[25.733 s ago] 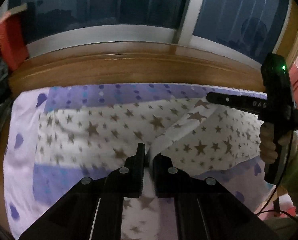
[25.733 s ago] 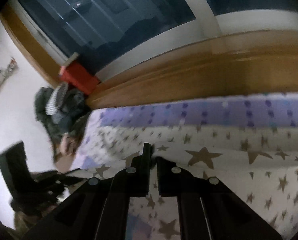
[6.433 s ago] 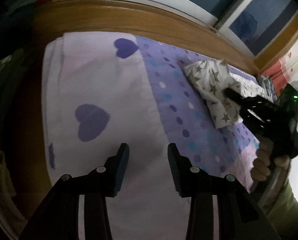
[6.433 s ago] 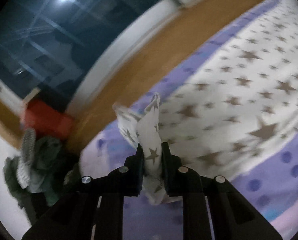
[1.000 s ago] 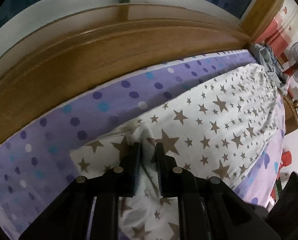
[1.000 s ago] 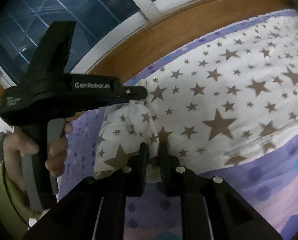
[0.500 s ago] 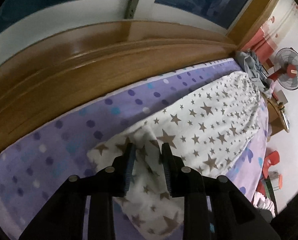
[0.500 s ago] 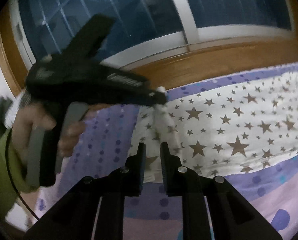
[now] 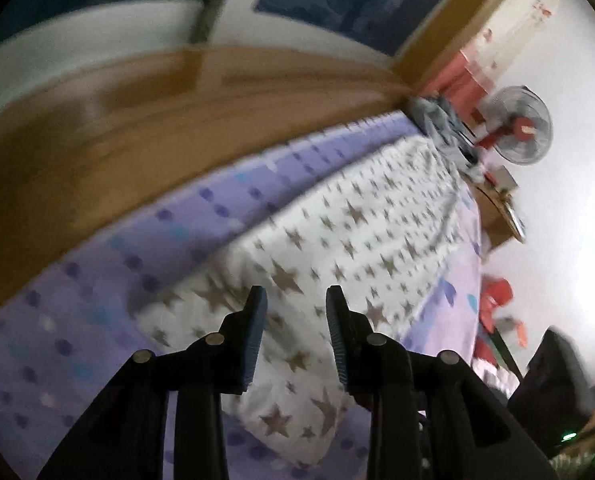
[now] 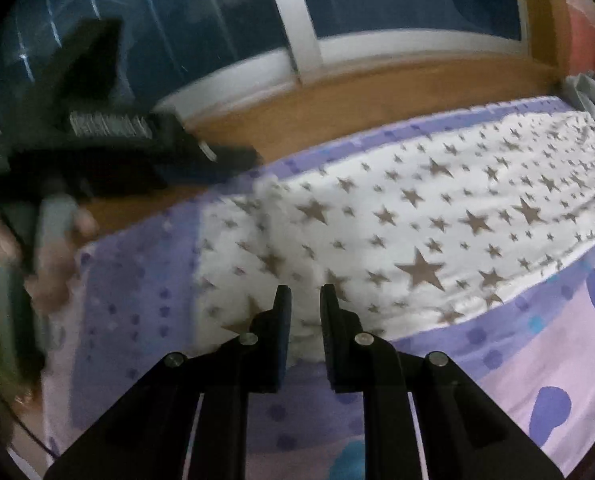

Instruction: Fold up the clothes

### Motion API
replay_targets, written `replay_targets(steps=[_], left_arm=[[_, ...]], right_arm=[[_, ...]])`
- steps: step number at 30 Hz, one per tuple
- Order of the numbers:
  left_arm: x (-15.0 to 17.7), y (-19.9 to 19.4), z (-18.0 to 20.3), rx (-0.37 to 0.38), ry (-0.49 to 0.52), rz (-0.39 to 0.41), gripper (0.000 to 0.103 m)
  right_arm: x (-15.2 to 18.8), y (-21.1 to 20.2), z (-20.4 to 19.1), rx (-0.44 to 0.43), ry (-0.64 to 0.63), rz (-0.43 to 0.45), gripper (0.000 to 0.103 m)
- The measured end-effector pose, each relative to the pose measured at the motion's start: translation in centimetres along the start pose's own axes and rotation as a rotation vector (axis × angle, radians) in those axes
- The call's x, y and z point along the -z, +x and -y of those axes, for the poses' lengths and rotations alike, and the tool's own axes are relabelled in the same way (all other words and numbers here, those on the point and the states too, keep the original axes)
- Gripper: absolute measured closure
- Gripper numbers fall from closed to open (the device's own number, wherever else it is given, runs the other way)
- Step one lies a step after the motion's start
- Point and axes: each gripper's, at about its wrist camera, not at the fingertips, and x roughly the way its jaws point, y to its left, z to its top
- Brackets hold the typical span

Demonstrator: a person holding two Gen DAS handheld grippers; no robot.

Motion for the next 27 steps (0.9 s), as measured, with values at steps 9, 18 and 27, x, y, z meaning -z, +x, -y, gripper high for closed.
replay_targets(steps=[9,18,27], left_arm=[[-0.9,4.3,-0.4,-0.083,0.098,-0.005,0.072],[0.3,-0.4,-3.4,-0.08,-0.023,0.053,0.072],[4.8,-2.0,-8.4,0.018,-0.293,0.036,0.06]], right_arm=[[0.5,5.0,-1.2,-0.006,-0.038,-0.07,0.089],[2.0,1.8,-1.6,0.119,-0.089,-0.058,0.087],[3.0,2.3,-8.3,0.155,-0.43,-0.001,0.042]])
